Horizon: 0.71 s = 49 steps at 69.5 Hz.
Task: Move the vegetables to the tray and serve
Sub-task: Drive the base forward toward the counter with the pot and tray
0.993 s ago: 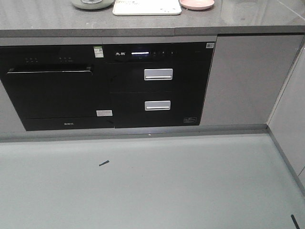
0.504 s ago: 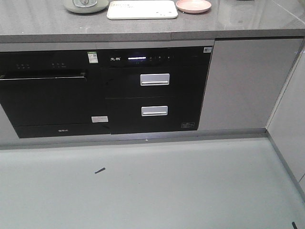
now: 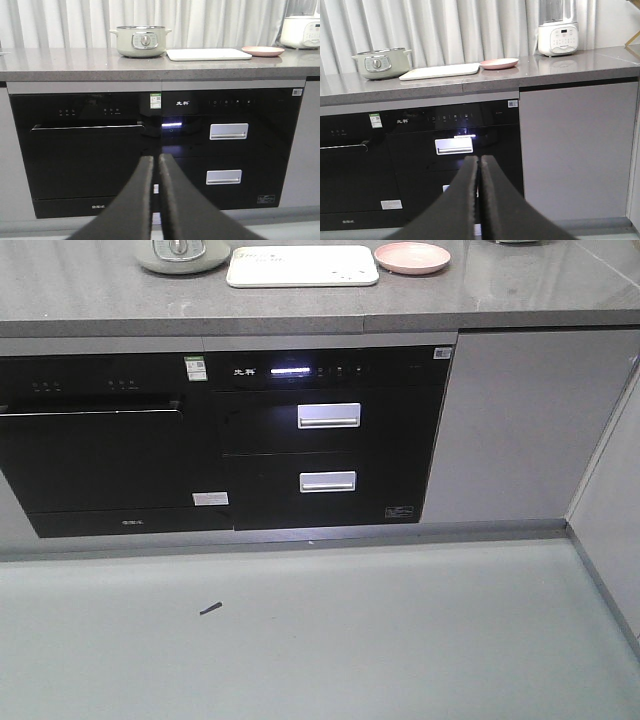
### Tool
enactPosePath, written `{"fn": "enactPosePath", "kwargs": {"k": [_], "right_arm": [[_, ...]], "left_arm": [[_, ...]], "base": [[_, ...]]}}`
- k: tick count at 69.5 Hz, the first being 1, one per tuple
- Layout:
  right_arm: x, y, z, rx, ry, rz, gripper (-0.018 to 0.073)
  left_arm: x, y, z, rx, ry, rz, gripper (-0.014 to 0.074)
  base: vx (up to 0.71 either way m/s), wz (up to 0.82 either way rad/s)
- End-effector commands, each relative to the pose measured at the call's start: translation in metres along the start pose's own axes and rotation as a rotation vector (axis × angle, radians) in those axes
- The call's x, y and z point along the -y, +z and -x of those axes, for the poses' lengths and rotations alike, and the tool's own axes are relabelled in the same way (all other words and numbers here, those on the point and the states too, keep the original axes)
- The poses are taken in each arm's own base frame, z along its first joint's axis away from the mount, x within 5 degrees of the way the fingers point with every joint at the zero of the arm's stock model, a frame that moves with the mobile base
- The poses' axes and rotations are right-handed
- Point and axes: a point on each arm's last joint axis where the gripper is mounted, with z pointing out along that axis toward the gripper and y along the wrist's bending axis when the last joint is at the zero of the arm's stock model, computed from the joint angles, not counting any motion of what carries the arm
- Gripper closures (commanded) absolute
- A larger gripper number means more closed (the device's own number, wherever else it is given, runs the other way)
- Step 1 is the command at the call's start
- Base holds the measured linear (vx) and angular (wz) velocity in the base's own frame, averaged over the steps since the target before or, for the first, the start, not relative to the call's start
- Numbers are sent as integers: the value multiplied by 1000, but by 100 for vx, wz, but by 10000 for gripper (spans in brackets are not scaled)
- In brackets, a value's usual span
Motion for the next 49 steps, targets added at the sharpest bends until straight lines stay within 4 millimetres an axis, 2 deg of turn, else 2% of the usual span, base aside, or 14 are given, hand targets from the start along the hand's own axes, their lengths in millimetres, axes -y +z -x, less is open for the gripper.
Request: {"fn": "enactPosePath", "kwargs": {"k": [1, 49], "right_arm": [[0, 0, 2, 71, -10, 1, 562], [0, 0, 2, 71, -10, 1, 562]], "left_arm": [[1, 0, 0, 65, -3, -13, 602], [1, 0, 0, 65, -3, -13, 602]], "base": [[7, 3], [7, 2]]}}
